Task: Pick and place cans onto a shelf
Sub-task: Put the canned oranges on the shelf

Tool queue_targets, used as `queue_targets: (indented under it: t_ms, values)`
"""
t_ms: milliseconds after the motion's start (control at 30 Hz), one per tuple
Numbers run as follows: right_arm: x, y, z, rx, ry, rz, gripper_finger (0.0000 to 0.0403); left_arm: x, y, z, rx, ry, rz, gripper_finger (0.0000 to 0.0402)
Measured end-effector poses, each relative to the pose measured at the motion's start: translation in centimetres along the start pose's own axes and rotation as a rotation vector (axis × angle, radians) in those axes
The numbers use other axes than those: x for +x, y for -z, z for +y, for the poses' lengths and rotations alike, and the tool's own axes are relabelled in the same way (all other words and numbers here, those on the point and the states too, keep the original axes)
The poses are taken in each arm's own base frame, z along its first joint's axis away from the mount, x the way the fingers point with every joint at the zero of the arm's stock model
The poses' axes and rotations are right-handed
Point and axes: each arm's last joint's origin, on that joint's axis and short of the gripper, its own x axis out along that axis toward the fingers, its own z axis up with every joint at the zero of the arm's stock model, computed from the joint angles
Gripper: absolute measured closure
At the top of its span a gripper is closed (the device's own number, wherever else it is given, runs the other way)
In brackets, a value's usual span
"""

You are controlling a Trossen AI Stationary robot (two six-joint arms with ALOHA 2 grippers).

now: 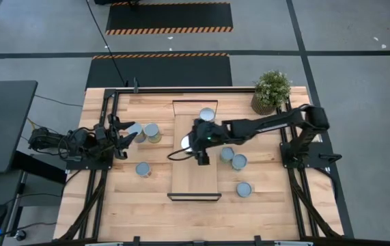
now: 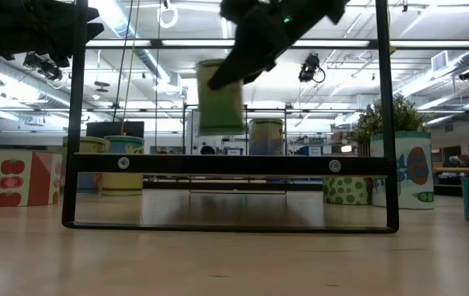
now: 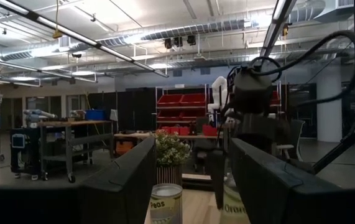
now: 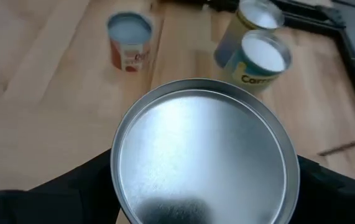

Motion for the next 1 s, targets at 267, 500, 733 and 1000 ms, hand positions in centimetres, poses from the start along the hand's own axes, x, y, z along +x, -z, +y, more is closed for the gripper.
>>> queue_targets:
  t_ms: [267,500,733,1000]
  values:
    - [3.6,1.0,-1.3,0.011,-0.054,0.034,0.0073,0.0,0.1,0.0,0.004,0.001,0.005,0.0193]
    - [3.9,1.3,-1.4,0.01,-0.054,0.047,0.0072,0.0,0.0,0.0,0.004,-0.001,0.004,0.0193]
    - [3.9,1.4,-1.4,0.003,-0.043,0.065,0.0041,0.0,0.0,0.0,0.002,-0.008,0.005,0.0193]
    - [3.5,1.2,-1.4,-0.023,0.001,0.085,0.0021,0.0,0.1,0.0,0.003,-0.01,0.007,0.0193]
